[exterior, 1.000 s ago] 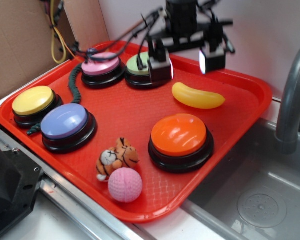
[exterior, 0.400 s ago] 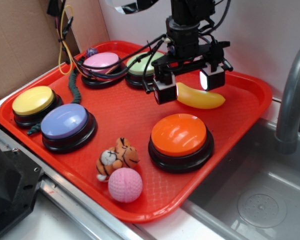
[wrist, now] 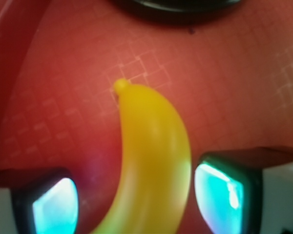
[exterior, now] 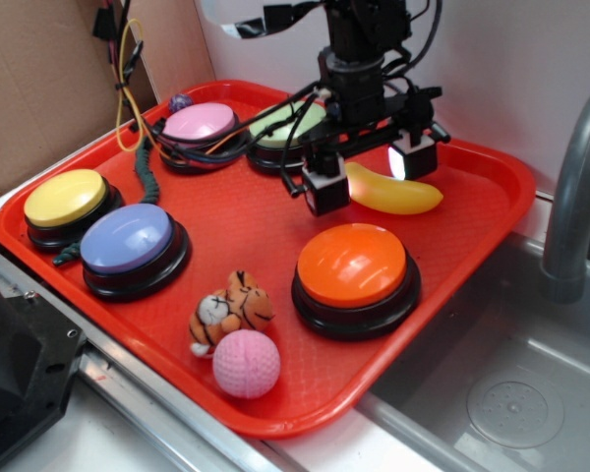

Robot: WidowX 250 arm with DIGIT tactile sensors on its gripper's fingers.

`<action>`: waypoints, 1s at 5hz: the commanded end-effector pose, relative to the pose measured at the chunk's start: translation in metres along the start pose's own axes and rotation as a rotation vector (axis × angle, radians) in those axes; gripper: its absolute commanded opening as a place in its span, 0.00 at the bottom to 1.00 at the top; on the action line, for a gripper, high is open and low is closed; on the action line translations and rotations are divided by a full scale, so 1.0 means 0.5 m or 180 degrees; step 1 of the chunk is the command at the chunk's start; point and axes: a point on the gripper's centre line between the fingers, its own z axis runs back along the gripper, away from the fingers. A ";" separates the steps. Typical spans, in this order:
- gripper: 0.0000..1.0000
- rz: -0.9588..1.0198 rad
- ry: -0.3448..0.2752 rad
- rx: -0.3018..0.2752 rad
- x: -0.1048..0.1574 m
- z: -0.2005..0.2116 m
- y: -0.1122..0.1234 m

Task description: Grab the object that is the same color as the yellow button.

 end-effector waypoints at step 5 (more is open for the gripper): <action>0.00 -0.1584 -0.0307 -0.0204 0.068 0.163 0.000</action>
